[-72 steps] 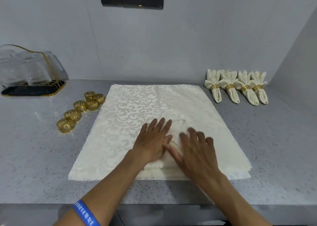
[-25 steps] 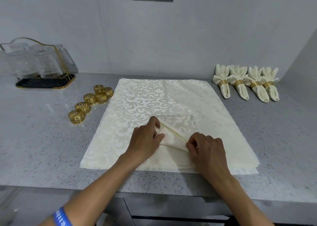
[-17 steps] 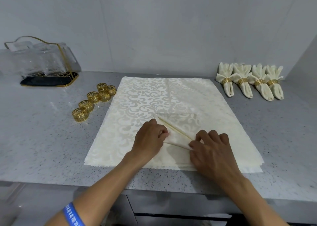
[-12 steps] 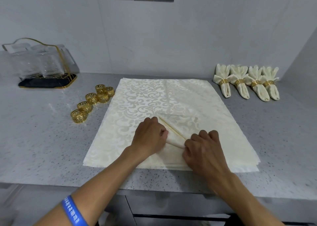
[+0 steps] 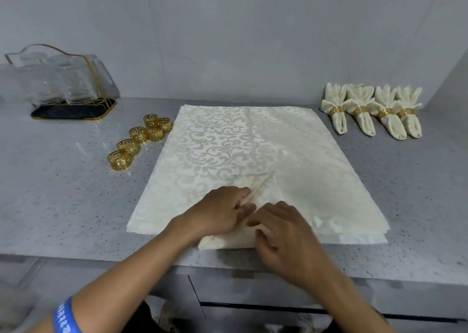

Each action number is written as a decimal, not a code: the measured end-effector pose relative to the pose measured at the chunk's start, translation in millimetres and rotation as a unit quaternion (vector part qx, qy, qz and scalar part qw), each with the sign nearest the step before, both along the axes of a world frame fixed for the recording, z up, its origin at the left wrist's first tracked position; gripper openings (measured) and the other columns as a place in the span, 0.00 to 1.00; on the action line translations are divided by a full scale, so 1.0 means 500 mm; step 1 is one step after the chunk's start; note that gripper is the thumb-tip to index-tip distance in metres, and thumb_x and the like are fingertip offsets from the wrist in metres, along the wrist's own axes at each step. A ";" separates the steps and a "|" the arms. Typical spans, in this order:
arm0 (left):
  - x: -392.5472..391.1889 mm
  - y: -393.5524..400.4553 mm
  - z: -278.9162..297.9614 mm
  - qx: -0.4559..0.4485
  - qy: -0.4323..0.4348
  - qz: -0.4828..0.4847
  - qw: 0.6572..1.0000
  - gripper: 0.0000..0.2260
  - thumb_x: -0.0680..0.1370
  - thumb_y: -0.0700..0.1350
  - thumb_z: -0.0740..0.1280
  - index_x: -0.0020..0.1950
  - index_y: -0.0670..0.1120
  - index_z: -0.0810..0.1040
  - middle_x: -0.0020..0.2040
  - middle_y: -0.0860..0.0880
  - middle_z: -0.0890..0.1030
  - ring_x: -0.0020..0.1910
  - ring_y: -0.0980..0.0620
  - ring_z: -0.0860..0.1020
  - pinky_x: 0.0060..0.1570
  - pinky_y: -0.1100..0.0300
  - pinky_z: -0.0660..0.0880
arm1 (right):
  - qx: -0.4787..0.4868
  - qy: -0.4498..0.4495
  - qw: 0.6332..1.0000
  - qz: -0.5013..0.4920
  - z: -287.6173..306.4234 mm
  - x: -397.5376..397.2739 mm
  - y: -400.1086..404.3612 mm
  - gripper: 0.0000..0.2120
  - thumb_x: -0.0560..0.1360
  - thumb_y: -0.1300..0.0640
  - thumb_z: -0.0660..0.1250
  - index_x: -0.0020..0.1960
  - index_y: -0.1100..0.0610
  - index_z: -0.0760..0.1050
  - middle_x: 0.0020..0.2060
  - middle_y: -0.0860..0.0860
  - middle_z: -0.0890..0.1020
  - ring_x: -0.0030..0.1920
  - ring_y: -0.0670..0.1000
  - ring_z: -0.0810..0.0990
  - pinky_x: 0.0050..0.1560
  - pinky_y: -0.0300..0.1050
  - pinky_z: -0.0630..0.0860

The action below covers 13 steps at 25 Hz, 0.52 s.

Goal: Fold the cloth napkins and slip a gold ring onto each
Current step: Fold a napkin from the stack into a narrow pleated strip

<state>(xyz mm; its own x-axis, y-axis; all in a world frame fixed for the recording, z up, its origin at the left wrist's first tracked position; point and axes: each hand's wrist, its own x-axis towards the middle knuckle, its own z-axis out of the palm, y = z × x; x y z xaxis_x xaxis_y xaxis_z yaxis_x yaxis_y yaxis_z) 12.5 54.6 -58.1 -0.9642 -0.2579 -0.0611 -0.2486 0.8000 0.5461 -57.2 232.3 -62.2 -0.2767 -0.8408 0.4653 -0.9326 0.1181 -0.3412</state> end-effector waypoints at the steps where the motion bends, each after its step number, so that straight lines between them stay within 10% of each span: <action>1: 0.006 0.010 -0.015 -0.055 0.030 0.006 0.998 0.12 0.81 0.54 0.62 0.48 0.45 0.73 0.37 0.51 0.72 0.38 0.50 0.73 0.38 0.56 0.65 | 0.048 0.017 0.999 0.016 0.009 -0.036 0.023 0.12 0.68 0.56 0.63 0.50 0.51 0.77 0.46 0.45 0.79 0.42 0.49 0.74 0.43 0.47 0.72; 5: 0.017 0.034 -0.047 -0.152 0.089 0.040 0.984 0.21 0.82 0.52 0.60 0.74 0.48 0.67 0.55 0.49 0.77 0.53 0.48 0.74 0.51 0.58 0.68 | 0.223 0.108 0.967 0.057 0.031 -0.104 0.054 0.22 0.68 0.51 0.64 0.62 0.46 0.71 0.54 0.42 0.76 0.49 0.46 0.73 0.50 0.43 0.71; 13: 0.031 0.036 -0.039 -0.079 0.152 0.048 0.984 0.09 0.83 0.47 0.59 0.63 0.50 0.70 0.53 0.52 0.76 0.48 0.51 0.74 0.48 0.54 0.72 | 0.114 0.109 0.986 0.062 0.014 -0.100 0.024 0.12 0.67 0.56 0.62 0.48 0.52 0.80 0.36 0.46 0.82 0.38 0.50 0.78 0.43 0.42 0.71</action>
